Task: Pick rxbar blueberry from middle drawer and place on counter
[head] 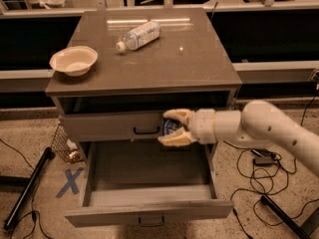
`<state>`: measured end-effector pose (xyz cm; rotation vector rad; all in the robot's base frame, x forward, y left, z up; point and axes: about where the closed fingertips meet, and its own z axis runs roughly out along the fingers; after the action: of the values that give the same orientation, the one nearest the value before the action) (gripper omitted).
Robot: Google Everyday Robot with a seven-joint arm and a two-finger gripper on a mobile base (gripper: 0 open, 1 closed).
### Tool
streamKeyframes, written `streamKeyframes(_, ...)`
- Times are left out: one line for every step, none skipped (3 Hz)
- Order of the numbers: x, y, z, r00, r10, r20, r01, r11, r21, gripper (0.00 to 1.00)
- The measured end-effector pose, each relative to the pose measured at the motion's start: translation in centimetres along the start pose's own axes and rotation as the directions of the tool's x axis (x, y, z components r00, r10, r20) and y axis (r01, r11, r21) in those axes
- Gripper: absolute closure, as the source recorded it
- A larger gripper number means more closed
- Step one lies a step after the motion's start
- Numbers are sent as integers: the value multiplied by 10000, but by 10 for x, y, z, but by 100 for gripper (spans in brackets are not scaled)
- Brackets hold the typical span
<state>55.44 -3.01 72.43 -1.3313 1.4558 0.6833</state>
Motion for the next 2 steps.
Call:
streamKeyframes(-64, -15, -20, 9924, -1171, -379, 1161, 9928, -293, 100)
streamKeyframes(-124, -44, -27, 9682, -2153, -1271, 2102, 9763, -523, 100)
